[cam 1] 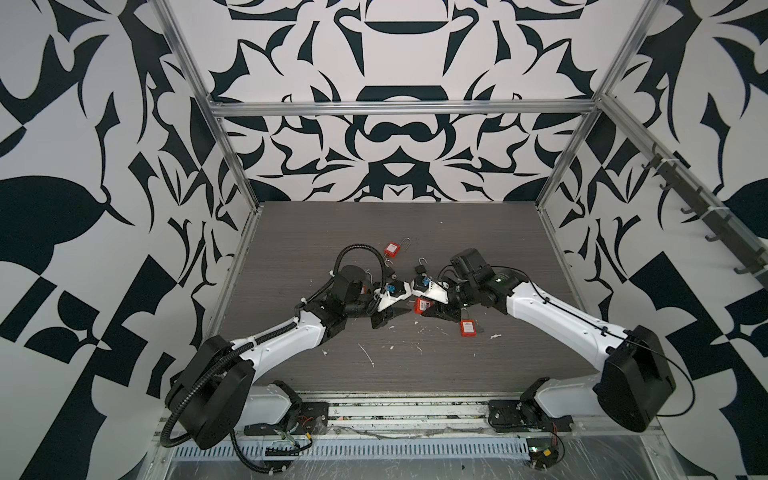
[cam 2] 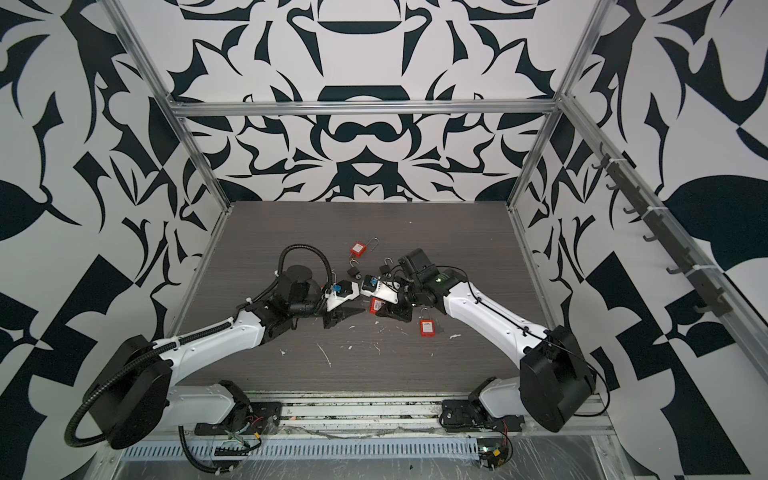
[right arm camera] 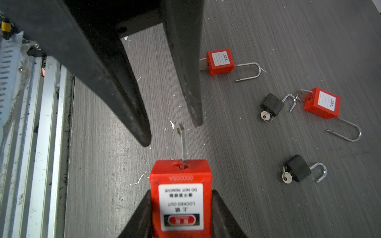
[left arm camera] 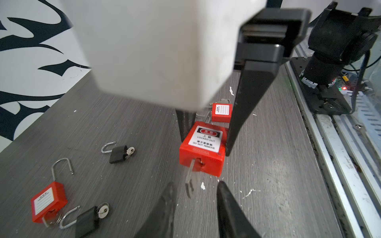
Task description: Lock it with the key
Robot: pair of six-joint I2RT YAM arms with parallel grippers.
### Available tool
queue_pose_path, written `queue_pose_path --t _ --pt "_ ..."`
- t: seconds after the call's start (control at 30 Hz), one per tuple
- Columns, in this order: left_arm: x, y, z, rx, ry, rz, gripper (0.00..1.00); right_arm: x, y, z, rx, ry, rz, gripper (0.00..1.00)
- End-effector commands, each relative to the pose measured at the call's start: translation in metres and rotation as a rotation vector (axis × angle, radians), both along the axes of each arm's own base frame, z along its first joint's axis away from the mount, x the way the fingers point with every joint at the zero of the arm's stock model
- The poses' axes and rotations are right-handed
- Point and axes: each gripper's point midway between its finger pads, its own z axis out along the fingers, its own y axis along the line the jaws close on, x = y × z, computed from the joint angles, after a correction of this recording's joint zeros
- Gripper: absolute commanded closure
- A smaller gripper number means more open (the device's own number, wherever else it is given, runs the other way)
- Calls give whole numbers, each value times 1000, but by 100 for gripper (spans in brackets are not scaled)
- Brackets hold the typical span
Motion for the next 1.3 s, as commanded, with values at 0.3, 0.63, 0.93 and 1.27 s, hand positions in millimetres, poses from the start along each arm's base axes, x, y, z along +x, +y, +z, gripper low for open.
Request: queue_pose_path --t 0.3,0.63,0.93,1.27 --pt "-8 3 3 -26 6 -3 65 -7 9 7 4 -12 67 72" --pt "14 42 -7 7 21 258 54 -5 -5 -29 -145 -3 98 72" --pt "59 94 -2 6 49 636 53 -1 -8 -79 -355 3 223 73" --pt "56 85 -7 12 84 587 53 -1 -4 -99 -440 13 280 62"
